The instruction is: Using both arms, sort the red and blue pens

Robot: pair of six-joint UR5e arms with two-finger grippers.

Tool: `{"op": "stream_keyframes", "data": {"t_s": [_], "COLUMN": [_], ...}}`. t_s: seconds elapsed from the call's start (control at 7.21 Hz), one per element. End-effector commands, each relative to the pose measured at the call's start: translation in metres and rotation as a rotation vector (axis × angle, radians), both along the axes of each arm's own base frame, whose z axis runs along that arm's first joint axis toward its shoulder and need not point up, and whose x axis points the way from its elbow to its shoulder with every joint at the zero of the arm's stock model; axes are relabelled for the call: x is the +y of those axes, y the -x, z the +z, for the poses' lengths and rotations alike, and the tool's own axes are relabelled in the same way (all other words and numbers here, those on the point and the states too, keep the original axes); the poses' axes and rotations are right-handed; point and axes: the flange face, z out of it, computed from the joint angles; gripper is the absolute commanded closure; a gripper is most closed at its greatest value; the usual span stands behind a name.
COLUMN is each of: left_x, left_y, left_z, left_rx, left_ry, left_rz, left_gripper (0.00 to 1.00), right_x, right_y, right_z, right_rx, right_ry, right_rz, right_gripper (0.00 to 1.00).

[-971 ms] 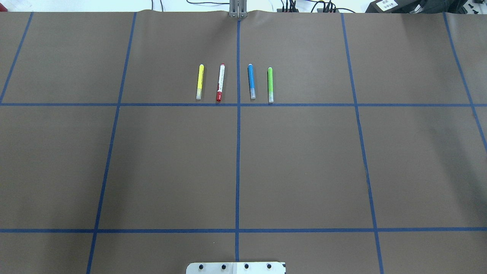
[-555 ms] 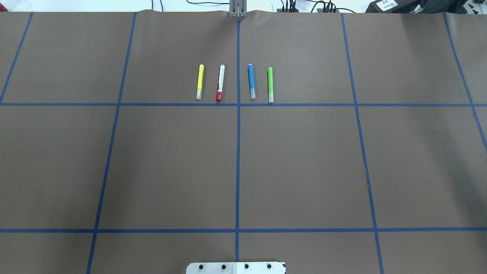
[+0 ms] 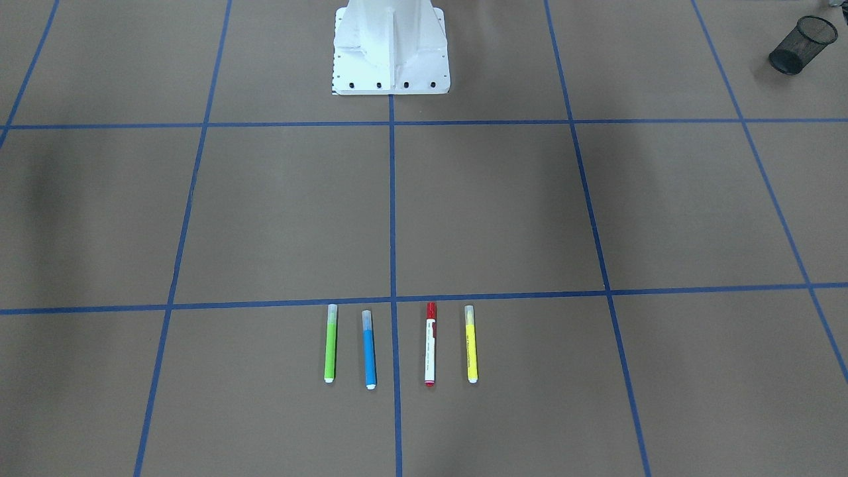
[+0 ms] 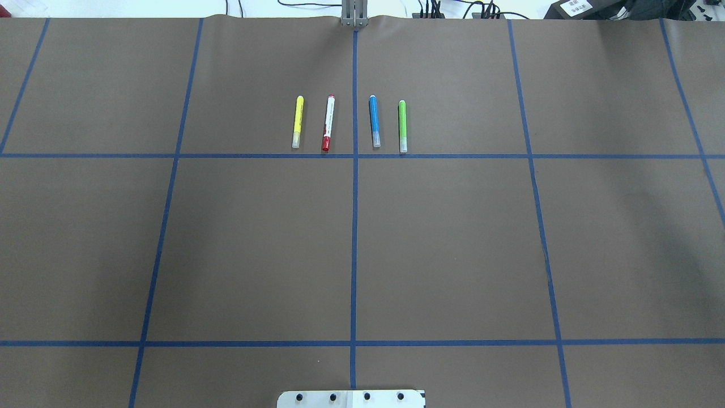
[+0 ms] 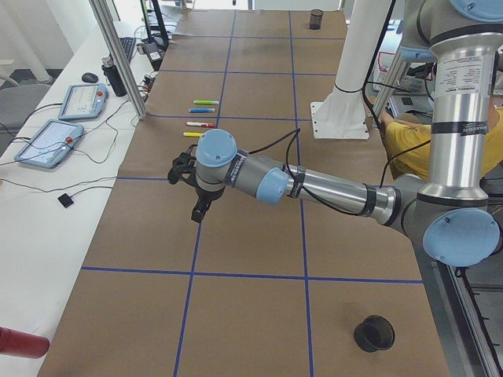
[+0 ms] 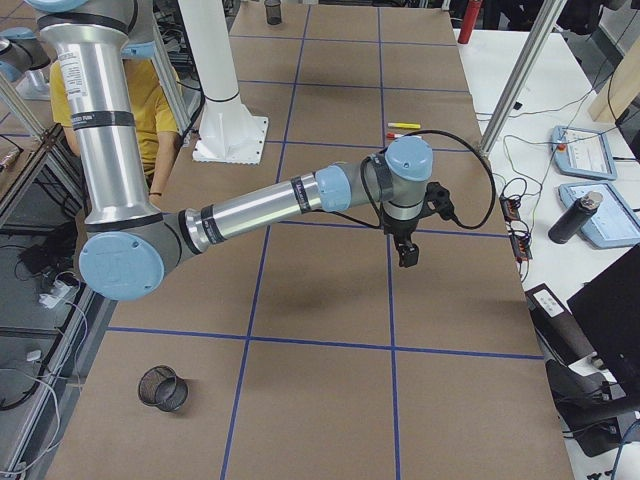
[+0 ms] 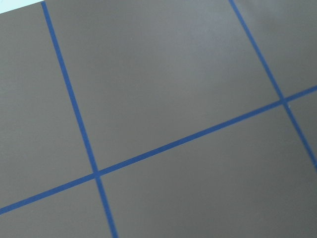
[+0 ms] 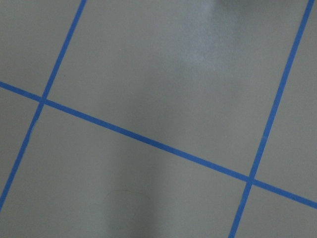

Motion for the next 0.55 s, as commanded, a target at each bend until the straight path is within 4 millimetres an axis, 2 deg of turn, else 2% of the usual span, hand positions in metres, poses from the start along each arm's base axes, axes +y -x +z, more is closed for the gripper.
{"op": "stream_keyframes", "data": {"t_s": [0.0, 0.14, 0.28, 0.42], "left_x": [-0.024, -0.027, -0.021, -0.026], "left_y": [-0.033, -0.073, -0.094, -0.141], "left_z": [-0.040, -0.055, -0.061, -0.085], "left_rx": [0.056, 0.054, 0.063, 0.090], "left_ry": [0.068, -0.022, -0.080, -0.072], "left_rz": [-0.034, 0.030, 0.036, 0.088], "left_gripper": [0.00, 0.00, 0.00, 0.00], "right_x": [-0.025, -0.022, -0.023, -0.027], "right_y": [0.036, 0.067, 0.077, 0.079], "right_z": [-0.046, -0.057, -0.064, -0.081], "right_rx": [0.005, 0.015, 0.016, 0.007], "right_ry": [0.022, 0.055, 0.054, 0.024], "right_rz": [0.053, 0.064, 0.064, 0.062], "right_gripper": [0.00, 0.00, 0.00, 0.00]}}
